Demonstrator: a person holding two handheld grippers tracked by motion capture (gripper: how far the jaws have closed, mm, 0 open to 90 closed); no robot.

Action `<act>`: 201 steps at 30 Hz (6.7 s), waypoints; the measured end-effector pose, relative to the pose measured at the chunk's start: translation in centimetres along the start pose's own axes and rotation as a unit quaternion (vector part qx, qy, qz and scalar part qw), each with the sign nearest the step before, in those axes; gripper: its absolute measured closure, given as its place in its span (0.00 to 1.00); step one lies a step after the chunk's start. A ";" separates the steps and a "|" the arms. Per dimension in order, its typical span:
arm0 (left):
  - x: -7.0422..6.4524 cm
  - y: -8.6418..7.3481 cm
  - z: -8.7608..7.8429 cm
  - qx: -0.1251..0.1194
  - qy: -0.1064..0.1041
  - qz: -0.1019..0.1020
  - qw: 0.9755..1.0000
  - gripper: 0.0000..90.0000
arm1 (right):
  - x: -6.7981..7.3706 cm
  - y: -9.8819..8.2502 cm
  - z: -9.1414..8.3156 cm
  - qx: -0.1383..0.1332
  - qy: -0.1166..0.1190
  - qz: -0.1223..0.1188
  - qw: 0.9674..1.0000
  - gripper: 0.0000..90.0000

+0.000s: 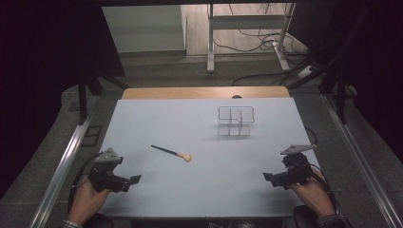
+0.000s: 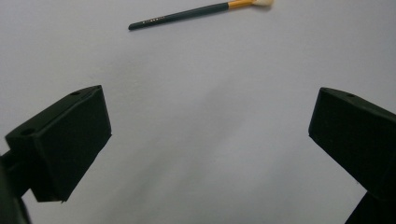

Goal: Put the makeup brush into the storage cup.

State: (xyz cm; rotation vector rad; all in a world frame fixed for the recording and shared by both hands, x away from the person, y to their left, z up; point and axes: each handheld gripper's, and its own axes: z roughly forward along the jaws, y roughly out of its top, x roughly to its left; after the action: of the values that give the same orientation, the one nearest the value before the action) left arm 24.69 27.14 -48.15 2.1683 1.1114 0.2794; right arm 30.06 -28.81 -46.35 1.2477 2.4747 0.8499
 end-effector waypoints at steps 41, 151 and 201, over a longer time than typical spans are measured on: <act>-0.4 1.8 0.7 0.005 -0.003 0.004 1.000 0.00 | 0.2 0.1 0.3 0.002 0.015 -0.006 1.000 0.00; 1.5 13.5 13.1 0.136 -0.002 0.076 0.988 0.01 | 0.2 0.1 0.7 0.022 0.008 -0.029 0.999 0.01; 2.0 10.7 13.5 0.163 -0.054 0.087 0.981 0.93 | 0.5 0.0 0.9 0.039 0.009 -0.046 0.998 0.03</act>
State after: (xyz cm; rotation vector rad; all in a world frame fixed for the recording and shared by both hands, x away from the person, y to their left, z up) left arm 39.05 17.97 -51.49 2.5435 0.9606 0.0572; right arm 30.17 -28.06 -47.01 1.1438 2.5806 0.7523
